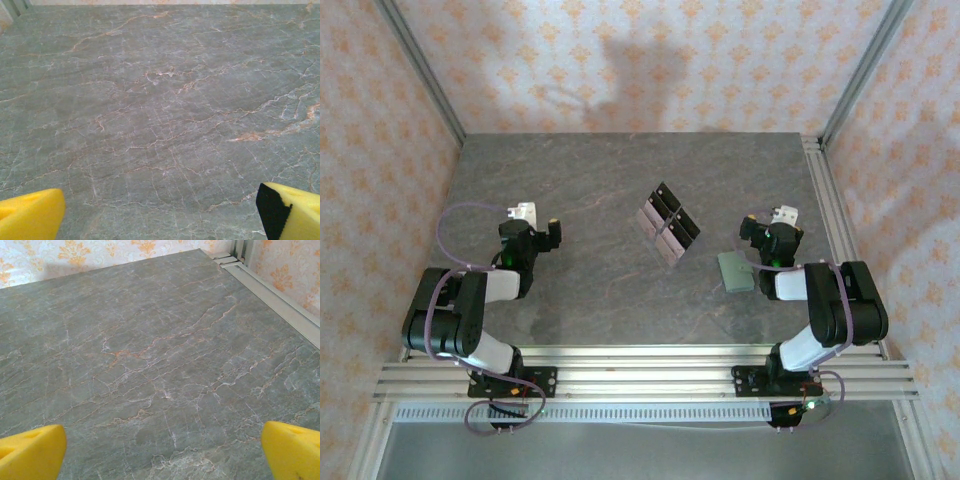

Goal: Put the credit cards into the card holder

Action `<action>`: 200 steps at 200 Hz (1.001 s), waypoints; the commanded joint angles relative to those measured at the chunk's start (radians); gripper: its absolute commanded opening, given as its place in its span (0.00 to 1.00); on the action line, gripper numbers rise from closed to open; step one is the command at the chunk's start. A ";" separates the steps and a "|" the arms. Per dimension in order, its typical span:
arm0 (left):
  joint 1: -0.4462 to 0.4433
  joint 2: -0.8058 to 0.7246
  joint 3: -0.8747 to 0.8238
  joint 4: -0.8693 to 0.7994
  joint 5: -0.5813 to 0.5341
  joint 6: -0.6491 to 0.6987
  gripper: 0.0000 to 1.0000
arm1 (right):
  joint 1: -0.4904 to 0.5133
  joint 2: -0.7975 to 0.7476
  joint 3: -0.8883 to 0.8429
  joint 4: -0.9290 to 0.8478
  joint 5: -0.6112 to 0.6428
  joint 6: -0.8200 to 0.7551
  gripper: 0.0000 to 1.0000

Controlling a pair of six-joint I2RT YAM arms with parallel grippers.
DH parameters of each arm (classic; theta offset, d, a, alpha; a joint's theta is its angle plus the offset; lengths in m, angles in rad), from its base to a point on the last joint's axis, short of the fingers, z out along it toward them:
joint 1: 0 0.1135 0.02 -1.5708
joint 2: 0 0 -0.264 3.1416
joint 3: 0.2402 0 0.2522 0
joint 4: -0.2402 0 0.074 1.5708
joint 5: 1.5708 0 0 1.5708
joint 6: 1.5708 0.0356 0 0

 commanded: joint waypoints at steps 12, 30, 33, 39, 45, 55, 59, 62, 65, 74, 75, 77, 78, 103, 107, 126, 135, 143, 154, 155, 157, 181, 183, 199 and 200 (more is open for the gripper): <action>0.000 -0.032 0.040 -0.063 -0.001 0.008 1.00 | -0.007 -0.006 -0.006 0.047 -0.003 0.003 0.99; 0.000 -0.091 0.149 -0.313 -0.001 -0.008 1.00 | -0.004 -0.062 -0.039 0.061 -0.013 -0.007 0.99; -0.001 -0.099 0.165 -0.347 -0.001 -0.008 1.00 | -0.003 -0.073 -0.041 0.056 -0.004 -0.005 0.99; -0.001 -0.113 0.186 -0.385 0.005 -0.009 1.00 | -0.002 -0.094 -0.043 0.041 0.011 -0.001 0.99; 0.000 -0.132 0.195 -0.406 0.005 -0.013 1.00 | 0.000 -0.118 -0.045 0.022 0.026 0.004 0.99; 0.000 -0.164 0.200 -0.425 -0.012 -0.030 1.00 | 0.001 -0.156 -0.044 -0.008 0.062 0.013 0.99; -0.001 -0.177 0.205 -0.438 -0.016 -0.037 1.00 | 0.002 -0.175 -0.042 -0.027 0.079 0.017 0.99; -0.001 -0.187 0.209 -0.448 -0.018 -0.044 1.00 | 0.002 -0.192 -0.040 -0.045 0.091 0.022 0.99; -0.001 -0.197 0.215 -0.461 -0.018 -0.051 1.00 | 0.002 -0.210 -0.036 -0.069 0.103 0.028 0.99; -0.001 -0.218 0.237 -0.506 -0.014 -0.070 1.00 | 0.002 -0.266 -0.010 -0.175 0.148 0.061 0.99; -0.001 -0.221 0.241 -0.512 -0.013 -0.073 1.00 | 0.002 -0.272 -0.007 -0.192 0.152 0.067 0.99; 0.000 -0.225 0.248 -0.523 -0.012 -0.077 1.00 | 0.002 -0.282 0.002 -0.217 0.160 0.075 0.99; 0.000 -0.227 0.250 -0.530 -0.011 -0.078 1.00 | 0.002 -0.288 0.005 -0.228 0.165 0.081 0.99; -0.008 -0.257 0.348 -0.698 0.000 -0.128 1.00 | -0.003 -0.423 0.119 -0.529 0.172 0.282 0.99; -0.009 -0.259 0.363 -0.726 0.000 -0.139 1.00 | -0.010 -0.443 0.141 -0.583 0.135 0.330 0.99; -0.026 -0.279 0.412 -0.821 -0.022 -0.194 1.00 | -0.022 -0.530 0.182 -0.642 -0.072 0.426 0.99; -0.034 -0.295 0.423 -0.854 -0.031 -0.220 1.00 | -0.023 -0.573 0.182 -0.640 -0.122 0.491 0.99; -0.043 -0.316 0.430 -0.880 -0.039 -0.248 1.00 | -0.022 -0.609 0.177 -0.622 -0.168 0.550 0.99; -0.054 -0.338 0.446 -0.932 -0.034 -0.298 1.00 | -0.023 -0.656 0.159 -0.575 -0.236 0.632 0.99; -0.055 -0.340 0.448 -0.938 -0.033 -0.303 1.00 | -0.023 -0.659 0.158 -0.574 -0.240 0.642 0.99; -0.056 -0.344 0.452 -0.951 -0.031 -0.312 1.00 | -0.023 -0.665 0.160 -0.576 -0.250 0.658 0.99; -0.095 -0.379 0.496 -1.077 0.034 -0.371 1.00 | -0.022 -0.661 0.235 -0.670 -0.491 0.733 0.99; -0.100 -0.382 0.496 -1.084 0.037 -0.376 1.00 | -0.022 -0.655 0.240 -0.683 -0.507 0.741 0.99; -0.153 -0.414 0.490 -1.128 0.046 -0.396 1.00 | -0.012 -0.618 0.294 -0.810 -0.624 0.745 0.95; -0.158 -0.417 0.489 -1.130 0.046 -0.397 1.00 | -0.010 -0.616 0.299 -0.822 -0.626 0.743 0.94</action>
